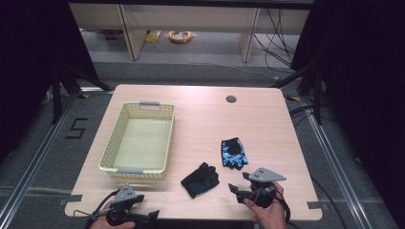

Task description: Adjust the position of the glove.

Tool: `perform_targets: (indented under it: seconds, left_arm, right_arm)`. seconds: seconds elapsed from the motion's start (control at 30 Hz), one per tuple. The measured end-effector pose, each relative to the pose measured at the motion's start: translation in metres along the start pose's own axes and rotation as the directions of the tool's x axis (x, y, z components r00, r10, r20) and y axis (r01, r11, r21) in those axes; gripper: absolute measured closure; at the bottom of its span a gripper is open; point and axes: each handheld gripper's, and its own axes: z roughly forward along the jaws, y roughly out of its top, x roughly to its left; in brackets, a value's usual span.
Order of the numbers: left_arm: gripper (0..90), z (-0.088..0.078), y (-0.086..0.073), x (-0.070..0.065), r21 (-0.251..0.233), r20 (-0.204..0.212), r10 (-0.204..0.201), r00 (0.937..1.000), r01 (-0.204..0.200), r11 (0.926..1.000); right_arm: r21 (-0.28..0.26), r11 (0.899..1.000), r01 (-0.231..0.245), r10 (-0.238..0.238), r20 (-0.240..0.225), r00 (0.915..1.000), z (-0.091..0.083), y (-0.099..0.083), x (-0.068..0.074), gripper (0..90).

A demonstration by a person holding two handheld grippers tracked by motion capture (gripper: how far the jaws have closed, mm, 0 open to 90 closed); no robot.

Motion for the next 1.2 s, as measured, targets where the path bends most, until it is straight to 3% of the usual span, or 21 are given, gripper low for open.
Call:
perform_targets:
  seconds: [0.03,0.07,0.13,0.17,0.23,0.27,0.33,0.53,0.77,1.03,1.07,1.17,1.2]
  left_arm:
    - [15.9,0.001,0.000,-0.001,-0.005,0.000,-0.004,1.0000,0.004,1.0000]
    - [15.8,0.002,0.000,-0.003,-0.013,0.001,-0.020,0.9998,0.020,0.9997]
    - [15.7,0.003,0.001,-0.004,-0.021,0.000,-0.004,1.0000,0.004,0.9998]
    - [15.7,0.002,0.001,-0.004,-0.002,-0.005,0.014,0.9999,-0.014,0.9999]
    - [15.7,0.005,0.003,-0.009,-0.039,0.010,0.002,1.0000,-0.001,0.9993]
    - [15.6,0.005,0.004,-0.009,-0.032,0.018,0.009,0.9998,-0.008,0.9995]
    - [15.7,0.008,0.005,-0.012,-0.047,0.021,0.000,0.9998,0.001,0.9989]
    - [16.5,0.014,0.013,-0.015,-0.066,0.041,0.010,0.9991,-0.008,0.9978]
    - [23.0,0.022,0.029,-0.015,-0.080,0.060,0.035,0.9976,-0.030,0.9963]
    - [32.2,0.039,0.043,-0.021,-0.055,0.068,0.047,0.9966,-0.043,0.9975]
    - [34.2,0.041,0.046,-0.022,-0.062,0.068,0.068,0.9953,-0.064,0.9960]
    - [36.8,0.046,0.053,-0.025,-0.066,0.061,0.081,0.9949,-0.077,0.9949]
    - [37.8,0.049,0.057,-0.027,-0.065,0.075,0.082,0.9939,-0.077,0.9949]
  right_arm:
    - [-0.009,0.999,0.040,-0.040,-0.008,0.9991,0.002,0.000,-0.004,31.5]
    - [-0.002,0.999,0.033,-0.033,-0.014,0.9994,0.001,0.000,-0.003,32.2]
    - [-0.011,0.999,0.038,-0.038,-0.005,0.9993,0.002,0.001,-0.001,33.6]
    - [-0.003,0.999,0.041,-0.041,-0.016,0.9990,0.002,0.001,-0.002,33.6]
    - [-0.012,0.999,0.032,-0.032,-0.014,0.9994,0.002,0.001,-0.001,35.1]
    - [-0.003,1.000,0.006,-0.006,-0.001,1.0000,0.001,0.002,0.002,35.5]
    - [-0.013,0.999,0.043,-0.043,-0.006,0.9990,0.002,0.003,-0.002,36.1]
    - [-0.025,0.999,0.039,-0.040,-0.010,0.9992,0.004,0.007,0.001,38.1]
    - [-0.013,0.998,0.063,-0.063,-0.006,0.9980,0.008,0.015,0.005,40.0]
    - [0.014,0.996,0.084,-0.084,-0.029,0.9961,0.020,0.022,0.006,46.9]
    - [0.028,0.997,0.069,-0.068,-0.033,0.9971,0.021,0.023,0.008,48.2]
    - [0.031,0.995,0.092,-0.090,-0.037,0.9952,0.027,0.026,0.009,49.8]
    - [0.036,0.996,0.077,-0.076,-0.039,0.9964,0.028,0.026,0.010,50.7]
